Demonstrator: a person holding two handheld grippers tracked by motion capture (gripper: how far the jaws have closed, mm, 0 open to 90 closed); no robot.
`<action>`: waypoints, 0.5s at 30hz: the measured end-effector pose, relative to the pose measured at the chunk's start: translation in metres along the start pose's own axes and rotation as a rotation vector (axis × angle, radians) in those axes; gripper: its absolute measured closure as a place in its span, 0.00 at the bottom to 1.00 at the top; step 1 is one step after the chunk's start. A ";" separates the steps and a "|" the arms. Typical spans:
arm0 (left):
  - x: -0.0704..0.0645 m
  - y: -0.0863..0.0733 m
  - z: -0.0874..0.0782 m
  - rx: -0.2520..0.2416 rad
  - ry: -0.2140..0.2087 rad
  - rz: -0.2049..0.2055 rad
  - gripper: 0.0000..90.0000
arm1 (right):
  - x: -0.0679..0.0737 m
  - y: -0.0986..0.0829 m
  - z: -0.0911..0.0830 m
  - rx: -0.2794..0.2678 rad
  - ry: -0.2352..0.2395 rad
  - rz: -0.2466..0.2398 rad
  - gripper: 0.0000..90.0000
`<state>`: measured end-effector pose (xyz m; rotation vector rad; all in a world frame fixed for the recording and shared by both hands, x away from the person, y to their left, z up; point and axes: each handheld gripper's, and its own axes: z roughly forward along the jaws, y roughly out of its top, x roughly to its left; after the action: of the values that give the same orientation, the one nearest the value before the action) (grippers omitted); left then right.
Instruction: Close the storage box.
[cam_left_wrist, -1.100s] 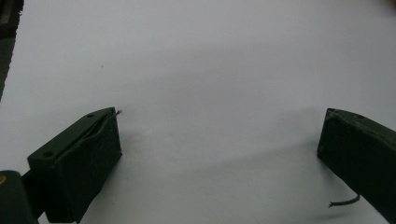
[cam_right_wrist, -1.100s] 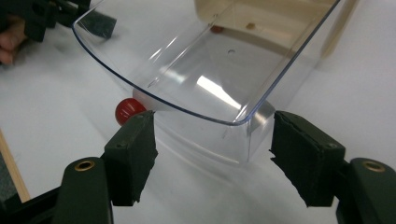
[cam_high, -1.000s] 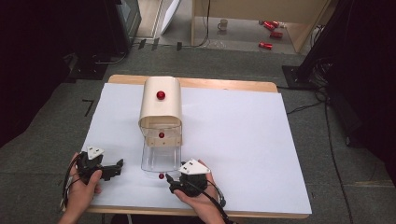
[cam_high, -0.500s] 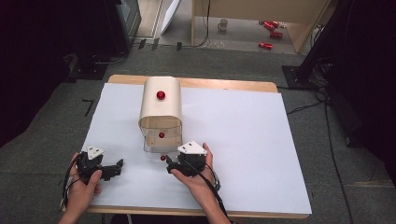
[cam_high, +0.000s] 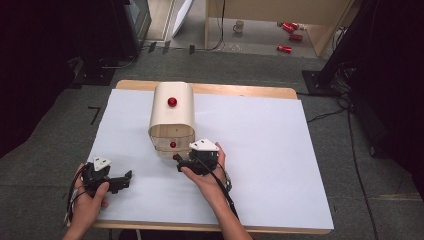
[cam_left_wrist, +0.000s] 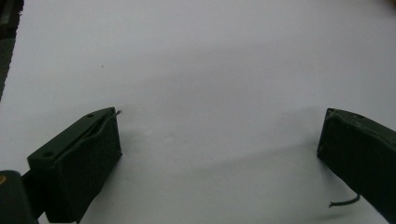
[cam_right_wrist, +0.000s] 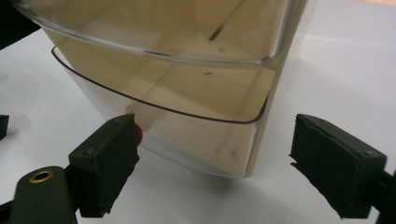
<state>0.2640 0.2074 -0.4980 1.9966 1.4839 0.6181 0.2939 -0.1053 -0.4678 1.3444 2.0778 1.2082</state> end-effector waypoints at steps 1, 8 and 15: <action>0.000 0.000 0.000 0.000 0.000 0.000 0.00 | 0.001 0.001 0.000 -0.003 0.002 -0.007 0.18; 0.000 0.000 0.000 0.000 0.001 0.000 0.00 | 0.007 0.002 -0.002 -0.029 0.018 -0.004 0.25; 0.000 0.000 0.000 0.000 0.001 0.000 0.00 | 0.010 0.001 0.000 -0.032 0.014 0.001 0.25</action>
<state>0.2639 0.2073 -0.4980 1.9960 1.4843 0.6190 0.2897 -0.0966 -0.4657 1.3267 2.0588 1.2500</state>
